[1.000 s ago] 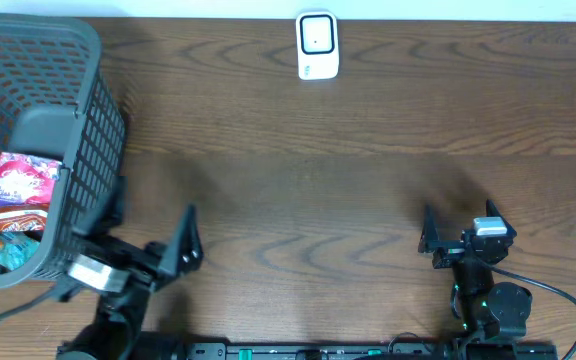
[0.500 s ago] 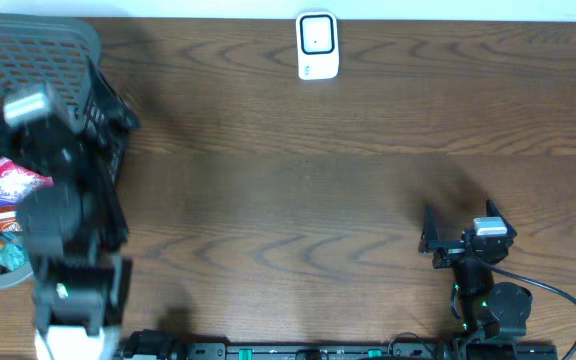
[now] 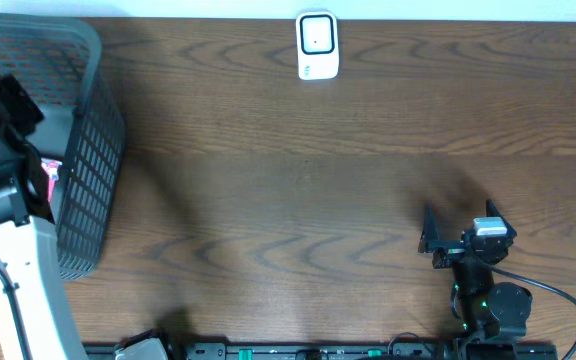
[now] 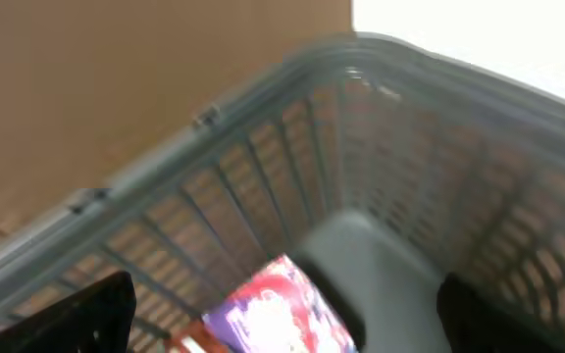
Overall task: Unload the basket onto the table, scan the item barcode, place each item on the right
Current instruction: 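Reach the left gripper into the grey basket toward the purple-red pack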
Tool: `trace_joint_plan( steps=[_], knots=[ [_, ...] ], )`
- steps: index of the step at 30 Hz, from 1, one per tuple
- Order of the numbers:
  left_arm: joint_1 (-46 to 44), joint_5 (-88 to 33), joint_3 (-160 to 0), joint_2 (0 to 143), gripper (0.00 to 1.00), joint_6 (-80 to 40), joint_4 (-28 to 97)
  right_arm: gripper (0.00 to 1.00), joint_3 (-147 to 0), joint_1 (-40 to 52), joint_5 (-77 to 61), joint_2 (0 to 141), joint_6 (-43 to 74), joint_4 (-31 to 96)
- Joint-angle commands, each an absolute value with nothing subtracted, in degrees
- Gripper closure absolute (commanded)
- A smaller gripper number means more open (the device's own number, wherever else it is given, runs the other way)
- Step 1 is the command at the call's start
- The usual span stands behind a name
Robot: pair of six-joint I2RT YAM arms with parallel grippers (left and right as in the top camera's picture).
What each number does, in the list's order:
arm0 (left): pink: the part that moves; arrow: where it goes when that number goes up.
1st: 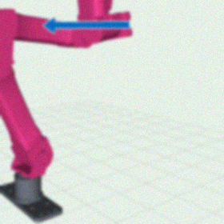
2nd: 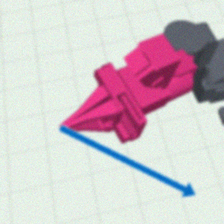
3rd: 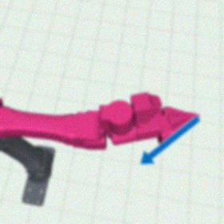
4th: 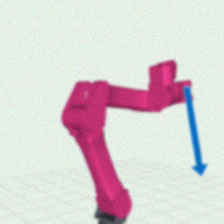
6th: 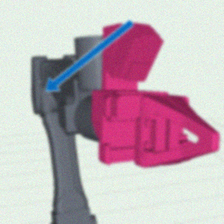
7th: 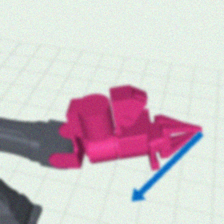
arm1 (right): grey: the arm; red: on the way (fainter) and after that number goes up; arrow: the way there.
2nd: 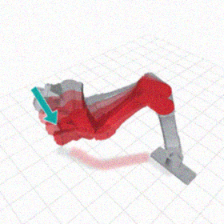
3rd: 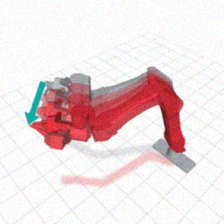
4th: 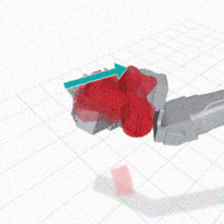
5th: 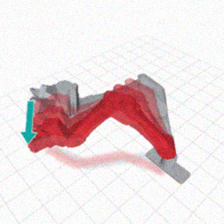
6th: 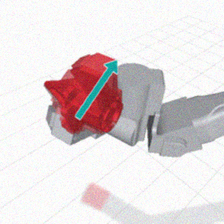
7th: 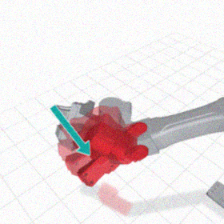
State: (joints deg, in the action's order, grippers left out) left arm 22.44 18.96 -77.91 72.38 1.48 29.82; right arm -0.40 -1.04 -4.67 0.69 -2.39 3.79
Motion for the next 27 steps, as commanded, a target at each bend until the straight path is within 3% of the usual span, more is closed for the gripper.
trace_joint_plan(
  steps=[1, 7, 12, 27],
  knots=[
    [23.90, 15.03, -78.83, 73.28, 0.02, 0.58, 31.27, 0.01, -0.32, -1.61, -4.64, 0.38, -3.29, 4.03],
    [31.51, 13.93, -78.83, 79.13, 0.02, -14.00, 37.39, 0.01, -0.32, -1.63, -4.62, 0.38, -3.29, 4.03],
    [35.59, 6.79, -78.81, 85.58, 0.02, -15.44, 44.31, 0.01, -0.32, -1.63, -4.62, 0.38, -3.29, 4.03],
    [36.62, 13.50, -78.54, 102.21, 0.02, -30.52, 51.77, 0.01, -0.32, -1.63, -4.64, 0.38, -3.29, 4.03]
  ],
)
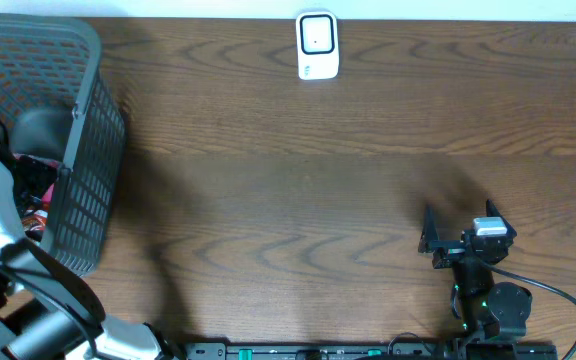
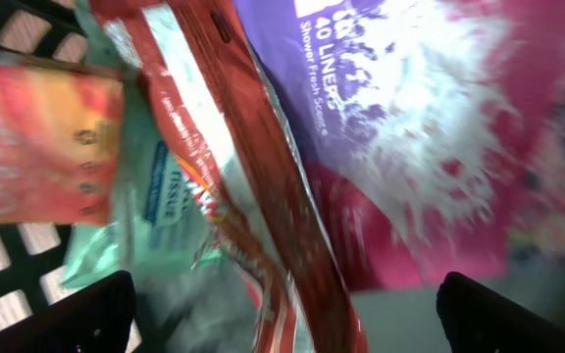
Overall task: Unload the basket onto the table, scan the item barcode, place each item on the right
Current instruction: 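Reach the left gripper into the grey basket toward the purple-red pack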
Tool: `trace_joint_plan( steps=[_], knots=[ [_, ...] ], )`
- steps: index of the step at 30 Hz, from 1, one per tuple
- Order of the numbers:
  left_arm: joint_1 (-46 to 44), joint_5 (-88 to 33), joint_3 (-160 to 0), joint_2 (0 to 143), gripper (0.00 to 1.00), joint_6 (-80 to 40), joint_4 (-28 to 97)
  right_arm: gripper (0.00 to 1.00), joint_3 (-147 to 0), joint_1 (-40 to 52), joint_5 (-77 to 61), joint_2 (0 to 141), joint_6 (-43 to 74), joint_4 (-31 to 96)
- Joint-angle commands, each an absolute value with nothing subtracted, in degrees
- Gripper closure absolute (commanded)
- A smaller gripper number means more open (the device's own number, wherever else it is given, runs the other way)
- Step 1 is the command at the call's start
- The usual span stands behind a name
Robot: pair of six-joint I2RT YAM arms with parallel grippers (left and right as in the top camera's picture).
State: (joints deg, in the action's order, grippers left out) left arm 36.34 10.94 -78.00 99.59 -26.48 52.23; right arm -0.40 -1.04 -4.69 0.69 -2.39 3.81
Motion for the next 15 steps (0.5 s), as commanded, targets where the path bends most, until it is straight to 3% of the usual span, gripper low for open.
trace_joint_plan(
  steps=[1, 4, 7, 8, 9, 11, 15],
  knots=[
    [36.62, 13.50, -78.54, 103.18, 0.02, -30.52, 51.55, 0.01, -0.32, -1.63, -4.64, 0.38, -3.29, 4.03],
    [36.62, 12.67, -78.54, 105.95, 0.05, -30.52, 51.31, 0.01, -0.32, -1.63, -4.62, 0.38, -3.29, 4.03],
    [36.62, 10.61, -78.54, 107.85, 0.44, -30.55, 51.35, 0.01, -0.32, -1.63, -4.62, 0.38, -3.29, 4.03],
    [36.62, 9.63, -78.54, 107.96, 0.53, -30.52, 51.35, 0.01, -0.32, -1.63, -4.62, 0.38, -3.29, 4.03],
    [36.62, 8.21, -78.54, 107.98, 0.70, -30.52, 51.35, 0.01, -0.32, -1.63, -4.62, 0.38, -3.29, 4.03],
    [36.62, 6.39, -78.65, 107.55, 0.92, -30.50, 51.46, 0.01, -0.32, -1.63, -4.62, 0.38, -3.29, 4.03],
    [36.62, 0.49, -80.49, 104.09, 0.93, -28.58, 53.65, 0.01, -0.32, -1.63, -4.62, 0.38, -3.29, 4.03]
  ],
)
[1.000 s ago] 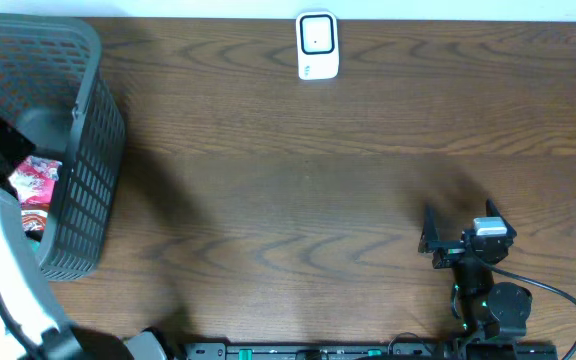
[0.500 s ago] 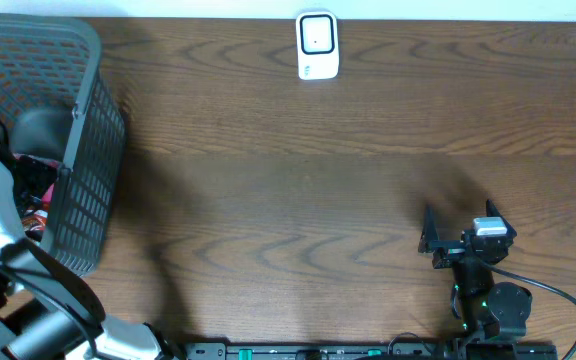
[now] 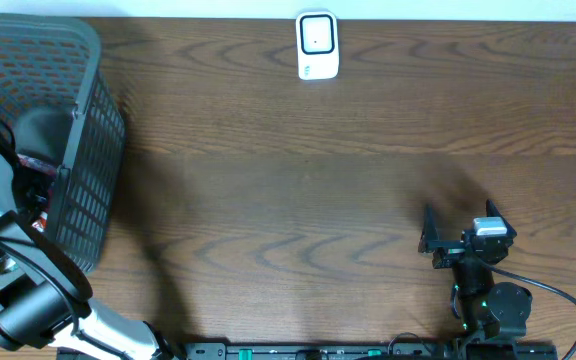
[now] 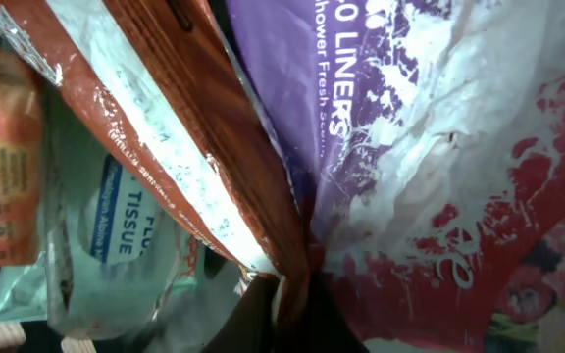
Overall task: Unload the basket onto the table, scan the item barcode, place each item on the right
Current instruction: 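Reach the left gripper into the grey basket toward the purple-red pack, then grasp the purple-red liner pack with the left gripper and lift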
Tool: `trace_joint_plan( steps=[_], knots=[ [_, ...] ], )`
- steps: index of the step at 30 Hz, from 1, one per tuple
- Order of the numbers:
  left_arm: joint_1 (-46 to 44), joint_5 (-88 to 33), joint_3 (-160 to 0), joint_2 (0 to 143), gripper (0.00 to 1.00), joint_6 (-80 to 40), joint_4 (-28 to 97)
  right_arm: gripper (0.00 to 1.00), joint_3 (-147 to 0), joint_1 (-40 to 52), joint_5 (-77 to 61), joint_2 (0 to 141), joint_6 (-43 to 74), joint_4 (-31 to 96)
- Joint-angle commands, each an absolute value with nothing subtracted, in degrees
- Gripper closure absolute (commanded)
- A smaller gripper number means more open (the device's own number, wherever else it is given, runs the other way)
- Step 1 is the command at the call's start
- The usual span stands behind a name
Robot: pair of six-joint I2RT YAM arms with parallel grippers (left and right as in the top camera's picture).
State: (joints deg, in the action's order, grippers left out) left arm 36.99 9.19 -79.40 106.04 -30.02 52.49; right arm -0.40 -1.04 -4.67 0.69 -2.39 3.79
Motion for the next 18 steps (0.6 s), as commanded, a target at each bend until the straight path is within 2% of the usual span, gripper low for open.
trace_joint_plan(
  steps=[1, 7, 13, 18],
  knots=[
    [36.62, -1.02, -80.84, 102.87, 0.93, -27.53, 53.67, 0.01, -0.32, -1.63, -4.64, 0.38, -3.29, 4.03],
    [36.56, -4.14, -82.67, 88.79, 0.93, -26.98, 52.49, 0.01, -0.32, -1.63, -4.62, 0.38, -3.29, 4.03],
    [35.64, -5.13, -82.67, 74.91, 0.93, -33.65, 51.72, 0.01, -0.32, -1.63, -4.62, 0.38, -3.29, 4.03],
    [27.79, -19.18, -82.67, 68.95, 0.93, -32.64, 46.52, 0.01, -0.32, -1.63, -4.62, 0.38, -3.29, 4.03]
  ],
)
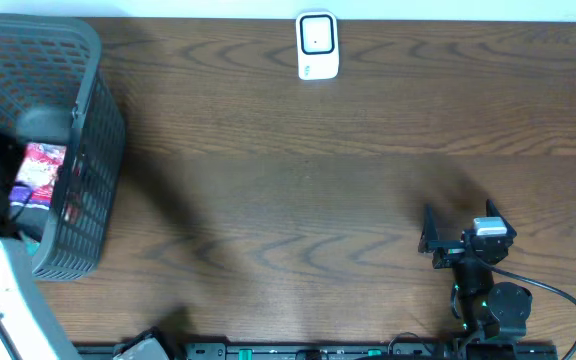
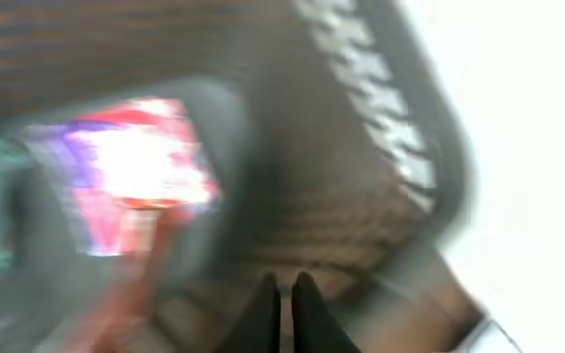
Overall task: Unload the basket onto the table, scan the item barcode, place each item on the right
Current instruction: 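Grasp the purple-red liner pack with the left gripper and lift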
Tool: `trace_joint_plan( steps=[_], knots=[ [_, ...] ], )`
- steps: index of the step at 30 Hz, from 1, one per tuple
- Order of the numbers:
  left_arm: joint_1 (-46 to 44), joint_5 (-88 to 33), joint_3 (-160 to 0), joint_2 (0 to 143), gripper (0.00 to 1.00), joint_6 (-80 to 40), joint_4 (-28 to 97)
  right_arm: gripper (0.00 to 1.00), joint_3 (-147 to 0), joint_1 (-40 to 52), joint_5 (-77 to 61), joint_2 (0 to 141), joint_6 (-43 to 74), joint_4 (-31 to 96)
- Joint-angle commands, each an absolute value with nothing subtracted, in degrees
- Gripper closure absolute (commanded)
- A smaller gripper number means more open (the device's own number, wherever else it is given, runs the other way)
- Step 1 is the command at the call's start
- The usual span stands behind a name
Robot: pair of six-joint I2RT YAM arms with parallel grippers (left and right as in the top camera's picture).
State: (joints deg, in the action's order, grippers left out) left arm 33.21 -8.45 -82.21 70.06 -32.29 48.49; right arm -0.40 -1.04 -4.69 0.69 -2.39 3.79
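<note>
A white barcode scanner (image 1: 317,45) stands at the far edge of the table. The grey mesh basket (image 1: 96,120) at the left holds a purple and pink liner pack (image 1: 40,168), blurred in the left wrist view (image 2: 135,167), with a reddish packet beside it. My left gripper (image 2: 284,294) hangs above the basket's inside, its jaws shut to a hairline gap. Nothing shows between them, though the view is blurred. My right gripper (image 1: 430,240) rests low over the table at the right, away from every item.
The basket's rim (image 2: 400,147) runs just right of my left fingers. A teal tissue pack lies at the basket's left. The right arm's base and cables sit at the table's front edge.
My left gripper was shut down among the packs, on the edge of a red-brown pouch. Now it is higher, looking down into the basket, still shut. The right arm has not moved.
My left gripper was open above the basket. Then it was open right over the packs inside. Then it was shut on the red-brown pouch's edge. Now it is raised above the packs with its jaws shut and no item plainly in them.
</note>
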Motion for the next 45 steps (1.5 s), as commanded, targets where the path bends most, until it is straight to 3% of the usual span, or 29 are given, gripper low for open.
trace_joint_plan(
  steps=[1, 5, 6, 7, 8, 9, 11, 22, 39, 45],
  knots=[
    [22.26, -18.06, -82.67, 67.92, 0.93, -29.63, 44.88, 0.01, -0.32, -1.63, -4.62, 0.38, -3.29, 4.03],
    [14.41, 0.12, -82.65, 67.42, 0.92, -28.40, 44.60, 0.01, -0.32, -1.63, -4.62, 0.38, -3.29, 4.03],
    [13.89, 3.42, -82.65, 67.66, 0.87, -28.64, 44.62, 0.01, -0.32, -1.63, -4.64, 0.38, -3.29, 4.03],
    [13.85, 5.67, -82.65, 67.94, 0.72, -28.77, 44.66, 0.01, -0.32, -1.63, -4.62, 0.38, -3.29, 4.03],
    [14.22, 7.22, -82.65, 68.47, 0.49, -28.80, 44.73, 0.01, -0.32, -1.63, -4.62, 0.38, -3.29, 4.03],
    [14.76, 7.92, -82.65, 68.95, 0.35, -28.80, 44.77, 0.01, -0.32, -1.63, -4.64, 0.38, -3.29, 4.03],
    [16.78, 9.43, -82.65, 70.57, 0.26, -28.75, 44.88, 0.01, -0.32, -1.63, -4.62, 0.38, -3.29, 4.03],
    [29.08, 10.96, -82.63, 83.72, 0.17, -33.50, 44.91, 0.01, -0.32, -1.63, -4.62, 0.38, -3.29, 4.03],
    [28.16, 11.05, -82.63, 108.51, 0.12, -34.11, 35.00, 0.01, -0.32, -1.63, -4.62, 0.38, -3.29, 4.03],
    [28.16, 11.05, -82.63, 116.11, 0.12, -26.72, 36.80, 0.01, -0.32, -1.63, -4.64, 0.38, -3.29, 4.03]
  ],
)
